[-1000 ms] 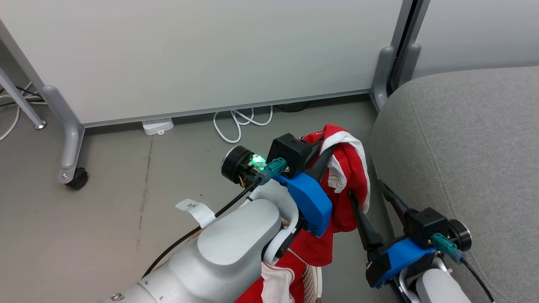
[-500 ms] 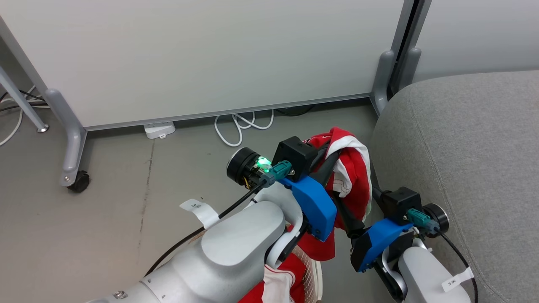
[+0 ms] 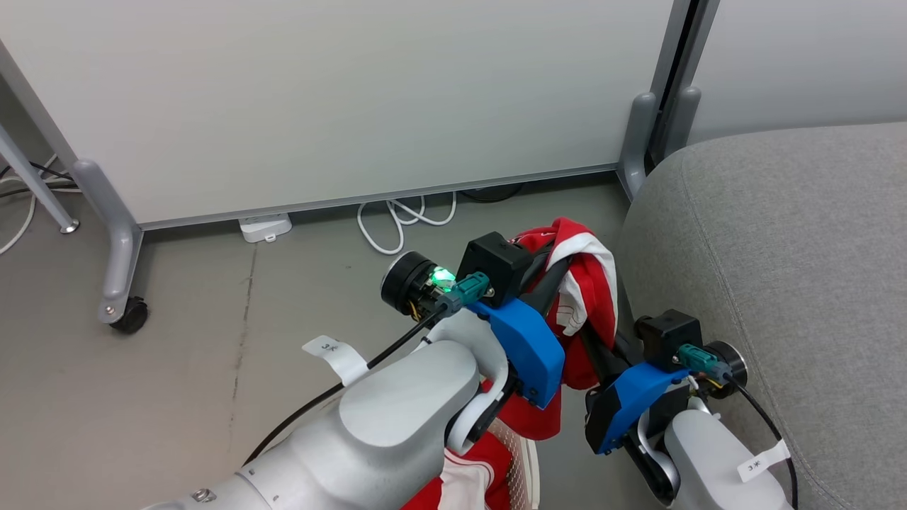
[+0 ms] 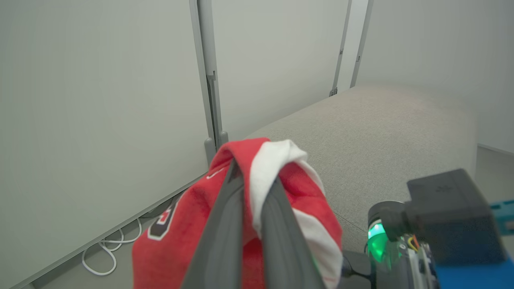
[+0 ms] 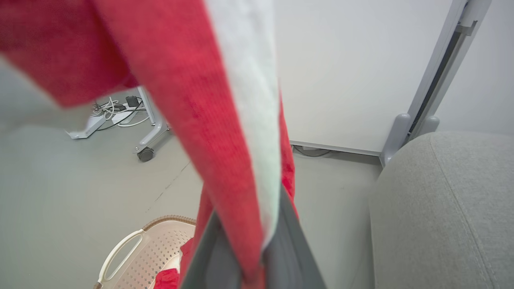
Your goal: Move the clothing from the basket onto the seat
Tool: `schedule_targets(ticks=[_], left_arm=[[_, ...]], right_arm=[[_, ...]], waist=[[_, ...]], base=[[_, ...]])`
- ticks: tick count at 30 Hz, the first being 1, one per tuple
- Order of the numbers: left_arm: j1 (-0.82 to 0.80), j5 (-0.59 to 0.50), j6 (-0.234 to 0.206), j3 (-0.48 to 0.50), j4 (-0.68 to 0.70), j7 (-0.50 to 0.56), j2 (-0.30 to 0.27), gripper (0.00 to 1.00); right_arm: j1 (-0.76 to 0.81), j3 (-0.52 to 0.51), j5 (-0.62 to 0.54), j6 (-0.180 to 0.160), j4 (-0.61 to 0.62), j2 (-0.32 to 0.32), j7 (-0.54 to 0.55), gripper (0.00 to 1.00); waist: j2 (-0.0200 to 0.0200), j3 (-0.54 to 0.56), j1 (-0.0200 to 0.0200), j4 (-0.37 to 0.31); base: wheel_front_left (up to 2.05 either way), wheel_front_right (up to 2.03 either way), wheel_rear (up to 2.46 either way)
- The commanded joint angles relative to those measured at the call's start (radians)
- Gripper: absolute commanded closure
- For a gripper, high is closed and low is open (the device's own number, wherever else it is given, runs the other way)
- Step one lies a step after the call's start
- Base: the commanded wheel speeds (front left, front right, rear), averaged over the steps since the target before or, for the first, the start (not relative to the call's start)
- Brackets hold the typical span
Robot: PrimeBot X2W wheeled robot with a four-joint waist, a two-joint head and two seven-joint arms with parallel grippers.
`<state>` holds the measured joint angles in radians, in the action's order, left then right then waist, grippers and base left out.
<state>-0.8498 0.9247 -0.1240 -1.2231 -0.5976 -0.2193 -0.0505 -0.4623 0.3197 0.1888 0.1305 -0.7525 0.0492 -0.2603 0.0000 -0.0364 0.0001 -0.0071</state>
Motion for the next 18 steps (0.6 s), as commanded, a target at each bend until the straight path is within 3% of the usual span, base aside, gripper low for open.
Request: schedule_targets(ticks=[1,13,14,16,18], left_arm=[[-0.023,0.006,-0.004,-0.002,-0.003,-0.008,0.000,1.00],[-0.022,0.024,-0.012,-0.010,-0.014,-0.017,0.000,1.00],[-0.023,0.025,-0.012,-0.010,-0.016,-0.017,0.000,0.96],[-0.023,0.027,-0.011,-0.012,-0.018,-0.015,0.000,0.58],[-0.021,0.032,-0.012,-0.015,-0.019,-0.011,0.000,0.00]], right_arm=[[-0.004,-0.001,0.011,0.000,-0.005,0.002,-0.005,1.00],[0.013,-0.006,-0.002,0.000,0.005,0.002,-0.006,1.00],[0.013,-0.005,-0.002,0.000,0.006,0.002,-0.006,1.00],[0.014,-0.006,0.000,0.000,0.008,0.002,-0.006,1.00],[0.016,-0.008,0.001,0.000,0.009,0.002,-0.006,1.00]], waist=[[0.0000,0.003,-0.0001,-0.002],[0.0000,0.013,-0.0001,-0.012],[0.0000,0.013,-0.0001,-0.014],[0.0000,0.014,-0.0001,-0.016],[0.0000,0.014,-0.0001,-0.018]], base=[[0.00,0.00,0.00],[0.00,0.00,0.00],[0.00,0.00,0.00],[0.00,0.00,0.00],[0.00,0.00,0.00]])
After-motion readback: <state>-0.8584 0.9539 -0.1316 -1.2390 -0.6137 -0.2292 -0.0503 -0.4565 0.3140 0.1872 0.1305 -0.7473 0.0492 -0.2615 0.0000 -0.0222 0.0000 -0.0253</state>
